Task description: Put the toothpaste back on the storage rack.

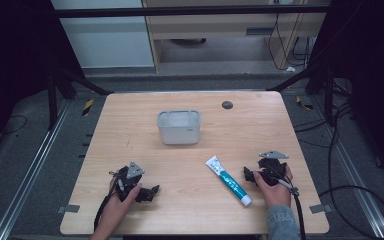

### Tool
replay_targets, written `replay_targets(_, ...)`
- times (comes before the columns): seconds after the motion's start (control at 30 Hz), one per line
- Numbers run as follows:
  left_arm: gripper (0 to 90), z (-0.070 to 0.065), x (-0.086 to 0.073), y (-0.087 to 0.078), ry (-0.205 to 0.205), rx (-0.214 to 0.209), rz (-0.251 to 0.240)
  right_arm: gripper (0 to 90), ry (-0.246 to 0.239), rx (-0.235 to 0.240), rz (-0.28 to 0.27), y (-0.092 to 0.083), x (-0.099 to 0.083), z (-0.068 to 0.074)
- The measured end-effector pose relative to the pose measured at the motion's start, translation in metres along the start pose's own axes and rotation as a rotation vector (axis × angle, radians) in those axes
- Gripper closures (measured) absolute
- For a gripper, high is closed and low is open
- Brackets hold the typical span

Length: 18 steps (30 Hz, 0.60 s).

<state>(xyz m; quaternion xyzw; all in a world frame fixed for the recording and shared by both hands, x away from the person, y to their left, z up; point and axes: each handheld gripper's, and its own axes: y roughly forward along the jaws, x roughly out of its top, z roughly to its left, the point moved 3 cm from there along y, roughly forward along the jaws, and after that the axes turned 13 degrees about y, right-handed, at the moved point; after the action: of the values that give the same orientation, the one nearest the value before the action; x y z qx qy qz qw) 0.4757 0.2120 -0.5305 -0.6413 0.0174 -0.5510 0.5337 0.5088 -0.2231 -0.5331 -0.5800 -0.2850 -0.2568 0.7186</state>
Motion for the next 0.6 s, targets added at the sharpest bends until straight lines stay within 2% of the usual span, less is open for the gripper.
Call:
replay_targets(0.27, 0.0, 0.0, 0.001, 0.0, -0.004, 0.004, 0.005, 1.5, -0.004, 0.009, 0.001, 0.0, 0.0, -0.001)
replay_targets(0.37, 0.0, 0.0, 0.0, 0.0, -0.001, 0.001, 0.001, 1.9, -0.017, 0.026, 0.006, -0.001, 0.0, -0.002)
replay_targets(0.4, 0.0, 0.0, 0.0, 0.0, 0.0, 0.0, 0.0, 9.0, -0.007, 0.012, 0.013, -0.003, 0.001, -0.002)
replay_targets(0.43, 0.0, 0.0, 0.0, 0.0, 0.0, 0.0, 0.0, 9.0, -0.007, 0.012, 0.013, -0.003, 0.001, -0.002)
replay_targets(0.47, 0.0, 0.0, 0.0, 0.0, 0.001, -0.001, -0.001, 12.7, -0.001, 0.01, 0.023, -0.006, 0.002, -0.002)
replay_targets(0.5, 0.0, 0.0, -0.001, -0.001, 0.003, -0.002, -0.001, 15.6, -0.019, 0.015, 0.008, -0.014, 0.005, 0.001)
replay_targets(0.53, 0.0, 0.0, -0.001, -0.001, 0.003, -0.002, -0.001, 15.6, -0.019, 0.015, 0.008, -0.014, 0.005, 0.001)
replay_targets(0.6, 0.0, 0.0, -0.001, -0.001, 0.004, -0.003, -0.001, 18.9, -0.061, 0.016, -0.006, -0.027, 0.011, 0.008)
